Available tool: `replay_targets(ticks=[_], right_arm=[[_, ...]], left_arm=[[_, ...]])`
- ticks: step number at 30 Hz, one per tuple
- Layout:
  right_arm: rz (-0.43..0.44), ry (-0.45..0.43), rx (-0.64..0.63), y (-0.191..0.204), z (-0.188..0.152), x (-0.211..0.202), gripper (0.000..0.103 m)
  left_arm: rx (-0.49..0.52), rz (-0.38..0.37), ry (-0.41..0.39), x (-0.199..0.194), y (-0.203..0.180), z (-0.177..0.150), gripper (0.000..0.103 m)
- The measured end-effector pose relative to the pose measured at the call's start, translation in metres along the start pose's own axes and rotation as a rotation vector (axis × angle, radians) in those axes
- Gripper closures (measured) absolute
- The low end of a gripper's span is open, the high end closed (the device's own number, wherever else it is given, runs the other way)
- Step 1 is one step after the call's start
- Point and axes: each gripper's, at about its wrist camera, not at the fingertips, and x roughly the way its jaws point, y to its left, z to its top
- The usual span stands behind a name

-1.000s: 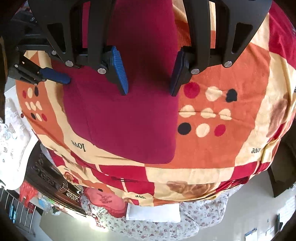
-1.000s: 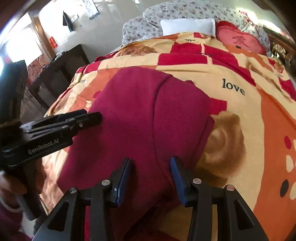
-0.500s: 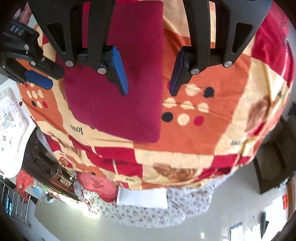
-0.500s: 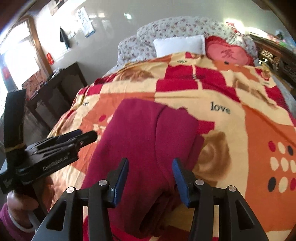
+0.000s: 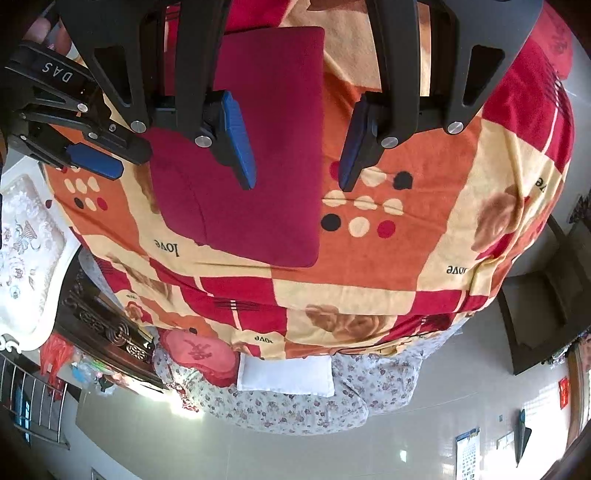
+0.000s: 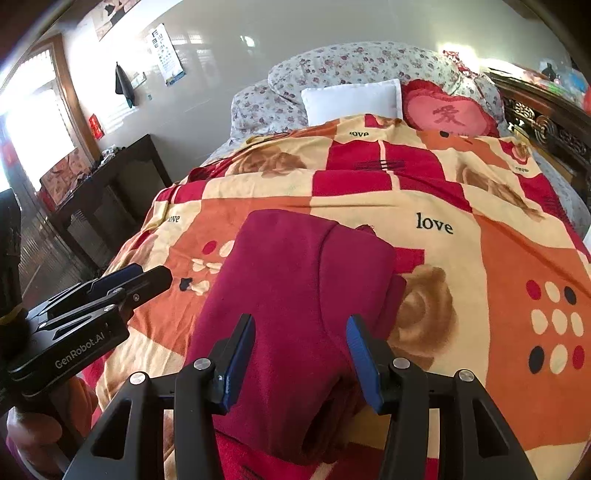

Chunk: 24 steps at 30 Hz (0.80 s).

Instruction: Fold small clothes

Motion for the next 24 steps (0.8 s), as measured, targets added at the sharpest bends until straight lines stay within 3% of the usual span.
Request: replay_targets(ticks=[24], right_arm=[[0.004, 0.034, 0.011, 0.0014, -0.0057, 0.0028, 0.053]], left_arm=[[0.010, 0.003, 0.008, -0.0026, -0.0024, -0.0040, 0.057]])
